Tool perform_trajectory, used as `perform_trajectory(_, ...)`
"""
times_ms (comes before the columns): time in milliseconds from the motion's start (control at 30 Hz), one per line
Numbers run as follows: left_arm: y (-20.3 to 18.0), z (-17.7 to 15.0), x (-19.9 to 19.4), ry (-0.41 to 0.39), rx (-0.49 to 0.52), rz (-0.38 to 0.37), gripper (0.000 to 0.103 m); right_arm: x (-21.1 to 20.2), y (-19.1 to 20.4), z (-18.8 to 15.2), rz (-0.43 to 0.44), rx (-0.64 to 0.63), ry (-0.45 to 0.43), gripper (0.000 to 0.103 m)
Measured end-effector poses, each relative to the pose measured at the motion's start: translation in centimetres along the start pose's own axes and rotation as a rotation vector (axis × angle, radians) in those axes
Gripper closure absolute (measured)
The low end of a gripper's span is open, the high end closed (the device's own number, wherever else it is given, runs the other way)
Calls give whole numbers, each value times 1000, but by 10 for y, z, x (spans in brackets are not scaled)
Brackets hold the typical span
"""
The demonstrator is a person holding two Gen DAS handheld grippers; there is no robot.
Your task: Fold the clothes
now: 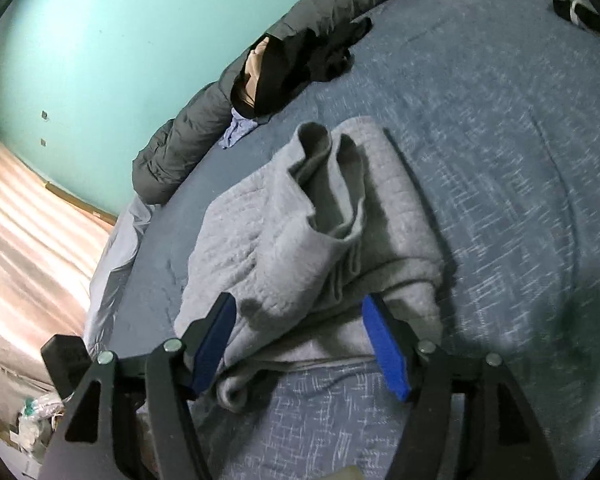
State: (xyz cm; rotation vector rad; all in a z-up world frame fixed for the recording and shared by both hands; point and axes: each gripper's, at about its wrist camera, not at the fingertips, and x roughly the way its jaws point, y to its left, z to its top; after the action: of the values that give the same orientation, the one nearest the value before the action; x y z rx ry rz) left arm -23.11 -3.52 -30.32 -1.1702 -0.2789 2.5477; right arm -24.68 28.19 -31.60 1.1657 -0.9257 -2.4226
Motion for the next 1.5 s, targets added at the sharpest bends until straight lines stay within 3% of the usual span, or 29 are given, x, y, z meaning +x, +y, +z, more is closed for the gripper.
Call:
perform_trajectory(133, 1, 1, -4, -7, 7, 0, 40, 4, 5, -1, -24, -16, -9, 36)
perform_trajectory(200, 4, 1, -5, -8, -7, -3, 40, 5, 7, -1, -29, -26, -9, 47)
perform_trajectory(300, 7, 3, -8, -17, -11, 0, 40, 6, 16, 1, -69, -68, -10, 54)
perform_trajectory(467, 5, 4, -9, -22, -15, -9, 40, 10, 27, 5, -114, -107, -12, 55)
perform_trajectory(633, 3, 3, -11, -26, -7, -6, 40, 20, 14, 9, -122, -35, 14, 55)
perform_trajectory(800, 6, 5, -12, -29, -20, -7, 40, 19, 16, 8, -154, -54, 5, 53)
perform_trajectory(900, 6, 5, -13, -33, -19, -7, 40, 19, 16, 8, -133, -49, -3, 53)
perform_trajectory(1100, 10, 6, -13, -29, -31, -11, 40, 16, 23, 8, -83, -120, -37, 78)
perform_trajectory(1200, 9, 7, -12, -22, -33, -18, 40, 4, 24, 12, -85, -125, -90, 83)
perform_trajectory(1300, 9, 7, -11, -16, -33, -22, 40, -11, 24, 13, -101, -143, -140, 83)
perform_trajectory(1433, 7, 5, -5, 9, -27, -11, 40, 2, 1, 11, -119, -80, -70, 83)
perform_trajectory(1500, 7, 4, -1, 27, -27, -5, 40, 8, -19, 10, -83, 15, -25, 72)
